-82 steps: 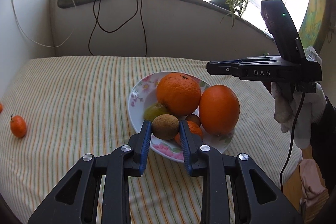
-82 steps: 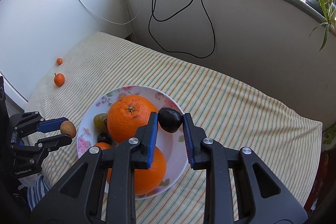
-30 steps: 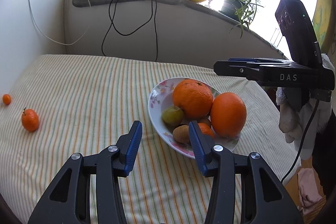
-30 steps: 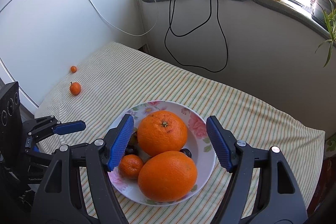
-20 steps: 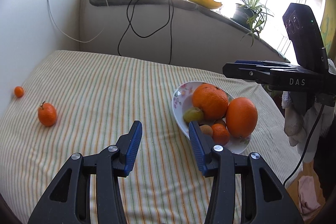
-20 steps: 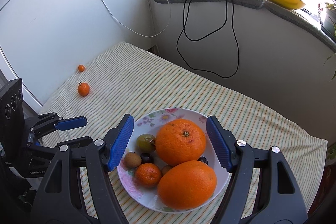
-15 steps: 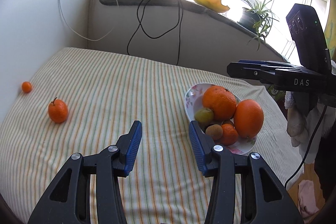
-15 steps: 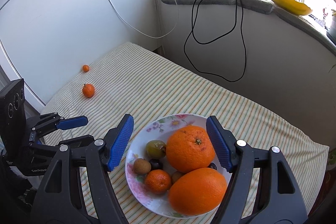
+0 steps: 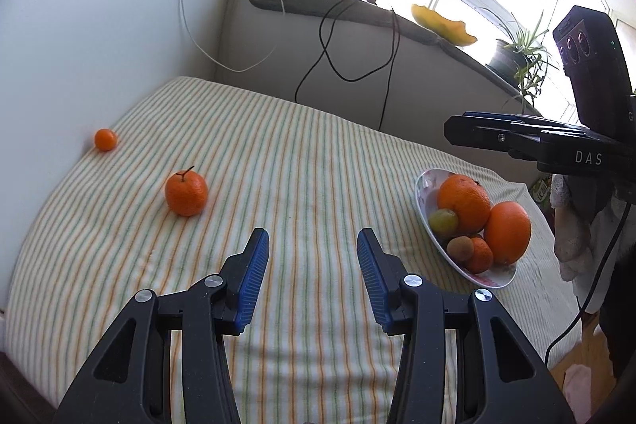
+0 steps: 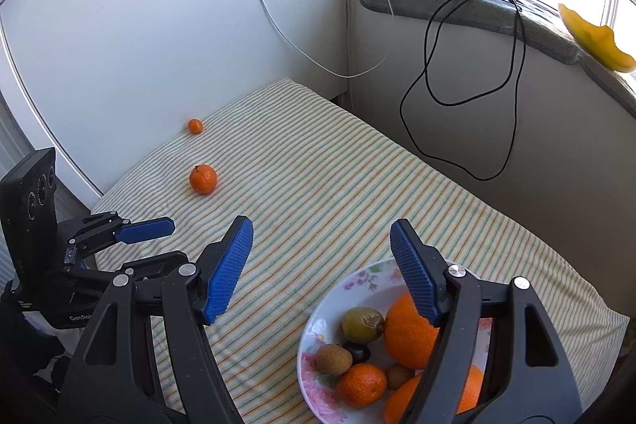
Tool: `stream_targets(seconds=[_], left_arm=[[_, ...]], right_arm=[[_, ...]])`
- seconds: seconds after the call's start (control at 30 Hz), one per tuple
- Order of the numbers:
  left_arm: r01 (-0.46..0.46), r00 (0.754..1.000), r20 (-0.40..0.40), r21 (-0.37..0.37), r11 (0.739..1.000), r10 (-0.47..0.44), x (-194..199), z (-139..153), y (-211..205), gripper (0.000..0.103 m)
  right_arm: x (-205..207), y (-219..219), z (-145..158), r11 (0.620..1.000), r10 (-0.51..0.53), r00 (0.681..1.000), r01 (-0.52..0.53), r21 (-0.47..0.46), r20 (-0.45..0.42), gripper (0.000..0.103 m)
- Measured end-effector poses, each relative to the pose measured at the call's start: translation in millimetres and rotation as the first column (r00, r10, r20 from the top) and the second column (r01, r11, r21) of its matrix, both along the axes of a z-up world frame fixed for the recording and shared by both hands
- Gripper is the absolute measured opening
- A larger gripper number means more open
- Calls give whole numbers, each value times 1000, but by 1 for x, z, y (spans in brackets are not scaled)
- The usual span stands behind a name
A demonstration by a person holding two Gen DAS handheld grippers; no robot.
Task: Organize fruits
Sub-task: 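Move the right gripper to the small mandarin while the left moves to the stemmed mandarin, then close the right gripper on the small mandarin while the left closes on the stemmed mandarin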
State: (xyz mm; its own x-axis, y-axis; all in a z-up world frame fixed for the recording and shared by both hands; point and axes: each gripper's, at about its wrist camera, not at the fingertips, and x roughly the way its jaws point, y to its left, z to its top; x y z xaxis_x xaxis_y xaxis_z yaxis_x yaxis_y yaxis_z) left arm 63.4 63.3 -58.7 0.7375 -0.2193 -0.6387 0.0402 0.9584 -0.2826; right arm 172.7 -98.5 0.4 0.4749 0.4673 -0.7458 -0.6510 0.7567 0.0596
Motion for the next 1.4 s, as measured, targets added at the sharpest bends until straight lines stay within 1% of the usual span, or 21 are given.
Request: stream_targets(seconds=[0.3,0.57,0.7,0.83,1.07,1.17,1.2,1.27,1.33,1.4], left_arm=[[-87,996,10,10,996,87,-5,-2,39,45],[-174,985,12,38,984,174,-5,-6,76,45],[-198,980,19,41,979,197,-7,-6,86,45],[-202,979,12,41,979,201,-10,-10,93,45],[-167,986,9,21,986,166,-9,-16,91,45],[-138,990,6,21,990,137,-3,-20,84,45],[-130,992,2,15,991,130,-1,-21,83,45],[-119,993,-2,1,993,119,4,-23,83,44],[-112,994,-6,0,994,112,11,-24,82,42],[-105,994,-12,-3,995,105,17,-26,83,40]], right_arm=[[1,45,-3,997,75,997,-75,-19,2,74],[6,80,-6,989,141,990,-141,-32,-1,74],[9,100,-8,982,182,983,-182,-41,-10,74],[15,126,-9,974,221,975,-222,-38,-27,74],[31,176,-17,958,285,953,-286,6,-101,74],[41,199,-24,951,309,939,-310,20,-149,66],[46,206,-27,949,315,934,-315,28,-169,62],[55,220,-34,948,317,926,-316,37,-207,57],[63,232,-41,947,319,918,-319,39,-237,54],[70,244,-47,946,319,914,-321,36,-251,54]])
